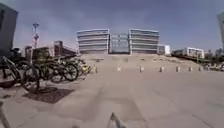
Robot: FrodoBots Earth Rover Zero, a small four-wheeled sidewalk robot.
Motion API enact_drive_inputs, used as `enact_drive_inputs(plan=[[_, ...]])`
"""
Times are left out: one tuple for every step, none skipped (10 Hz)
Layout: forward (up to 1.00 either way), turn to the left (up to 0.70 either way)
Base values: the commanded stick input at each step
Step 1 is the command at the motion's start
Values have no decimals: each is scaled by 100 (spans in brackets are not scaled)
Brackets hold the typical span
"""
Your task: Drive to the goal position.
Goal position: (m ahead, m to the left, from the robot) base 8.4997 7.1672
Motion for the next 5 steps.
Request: enact_drive_inputs(plan=[[100,0],[100,0],[100,0],[100,0],[100,0]])
